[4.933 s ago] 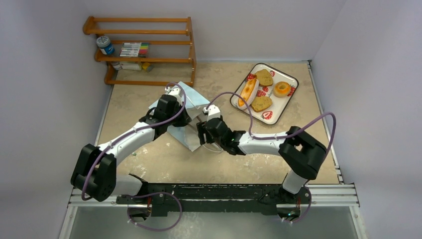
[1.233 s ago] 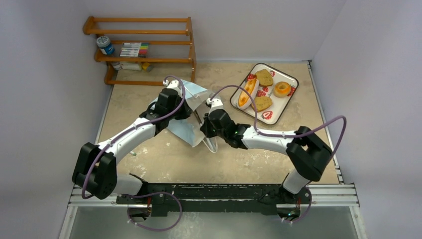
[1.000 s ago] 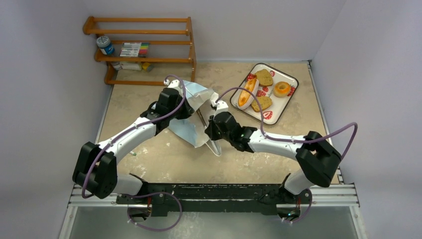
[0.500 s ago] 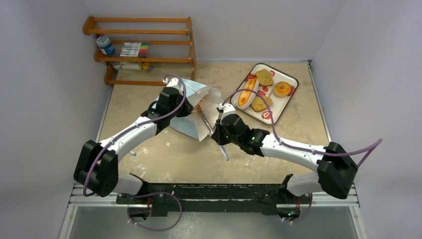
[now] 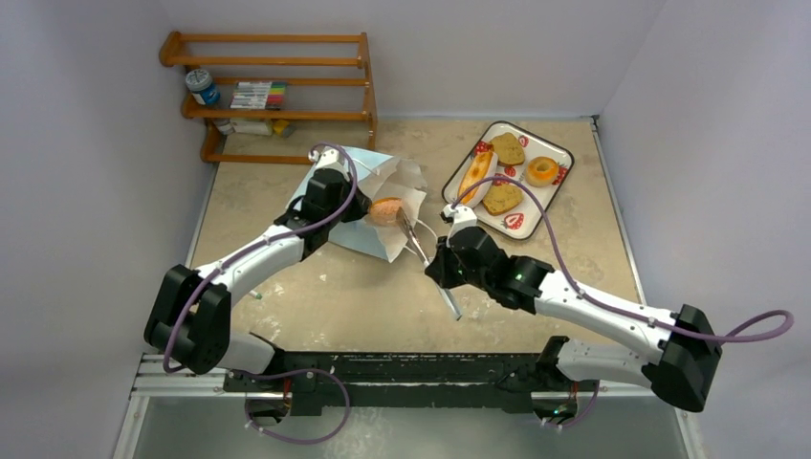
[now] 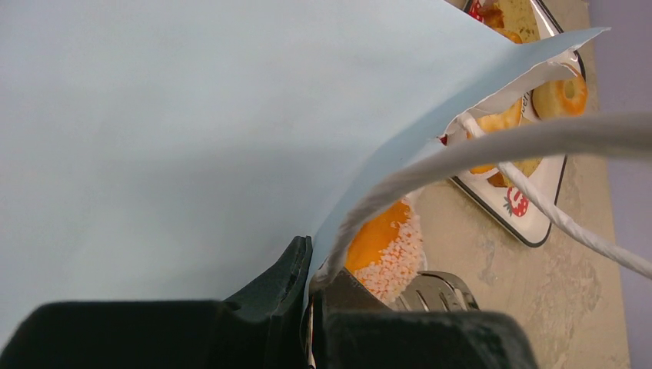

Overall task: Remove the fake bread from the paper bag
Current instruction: Take out the fake bread from the paper bag, then place the fake bread in the container.

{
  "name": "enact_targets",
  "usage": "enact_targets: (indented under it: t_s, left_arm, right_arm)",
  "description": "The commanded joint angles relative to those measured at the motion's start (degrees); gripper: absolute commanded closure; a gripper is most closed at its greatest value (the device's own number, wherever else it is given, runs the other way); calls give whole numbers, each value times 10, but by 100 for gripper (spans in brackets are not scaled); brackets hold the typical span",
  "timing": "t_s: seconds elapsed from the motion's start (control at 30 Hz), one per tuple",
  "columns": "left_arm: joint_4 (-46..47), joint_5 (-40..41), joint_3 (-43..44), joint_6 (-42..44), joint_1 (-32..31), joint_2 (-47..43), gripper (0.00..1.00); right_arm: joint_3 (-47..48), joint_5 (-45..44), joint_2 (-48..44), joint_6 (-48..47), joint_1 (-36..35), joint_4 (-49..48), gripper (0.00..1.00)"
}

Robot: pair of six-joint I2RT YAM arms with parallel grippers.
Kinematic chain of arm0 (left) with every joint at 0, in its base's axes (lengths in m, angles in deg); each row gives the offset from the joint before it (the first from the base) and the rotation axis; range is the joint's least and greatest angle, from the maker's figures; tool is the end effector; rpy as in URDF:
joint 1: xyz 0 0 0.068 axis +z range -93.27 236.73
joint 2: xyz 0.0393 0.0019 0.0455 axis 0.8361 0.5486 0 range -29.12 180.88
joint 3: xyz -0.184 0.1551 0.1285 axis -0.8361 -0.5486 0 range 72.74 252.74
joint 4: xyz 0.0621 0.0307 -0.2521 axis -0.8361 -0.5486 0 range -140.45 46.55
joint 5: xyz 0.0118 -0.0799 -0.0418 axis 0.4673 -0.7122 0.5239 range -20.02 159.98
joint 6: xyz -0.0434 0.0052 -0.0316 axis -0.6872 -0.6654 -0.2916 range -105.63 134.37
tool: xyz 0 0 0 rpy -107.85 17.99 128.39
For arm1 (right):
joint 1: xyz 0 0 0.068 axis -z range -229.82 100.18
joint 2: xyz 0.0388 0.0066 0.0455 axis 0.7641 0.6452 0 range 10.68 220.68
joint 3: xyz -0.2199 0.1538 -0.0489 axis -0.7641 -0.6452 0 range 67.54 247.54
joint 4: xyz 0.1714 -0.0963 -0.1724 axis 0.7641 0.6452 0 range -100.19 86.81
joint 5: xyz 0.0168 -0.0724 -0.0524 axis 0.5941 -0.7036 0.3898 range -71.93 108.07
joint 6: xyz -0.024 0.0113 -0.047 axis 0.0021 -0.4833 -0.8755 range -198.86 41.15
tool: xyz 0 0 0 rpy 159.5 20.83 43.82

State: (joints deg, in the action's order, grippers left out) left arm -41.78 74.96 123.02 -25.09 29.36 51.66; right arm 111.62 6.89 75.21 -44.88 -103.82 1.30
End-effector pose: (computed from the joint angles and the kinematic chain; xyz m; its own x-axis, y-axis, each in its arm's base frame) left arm 0.2812 -0.1422 0.2487 -0.5788 -0.4133 -0.7030 0.0294 0.8509 -0.5245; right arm 0.1522 0.1978 0.2647 -0.6474 0.0416 -0.7610 -0.4042 0.8278 0.3891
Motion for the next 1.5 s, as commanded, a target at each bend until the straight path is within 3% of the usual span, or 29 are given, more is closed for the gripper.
enact_targets:
  t_s: [0.0, 0.6, 1.27, 1.47]
  left_arm:
    - [49, 24, -10, -20, 5, -14, 100]
    - [52, 39, -34, -27, 10, -35, 100]
    - [45, -1, -51, -8, 24, -45, 100]
    - [40, -19, -51, 4, 24, -53, 100]
  right_arm:
    - [4, -19, -41, 17, -4, 10, 100]
    - [88, -58, -91, 20, -9, 94, 100]
    - [217, -287, -44, 95, -8, 239, 100]
    - [215, -309, -16, 113, 43, 245, 100]
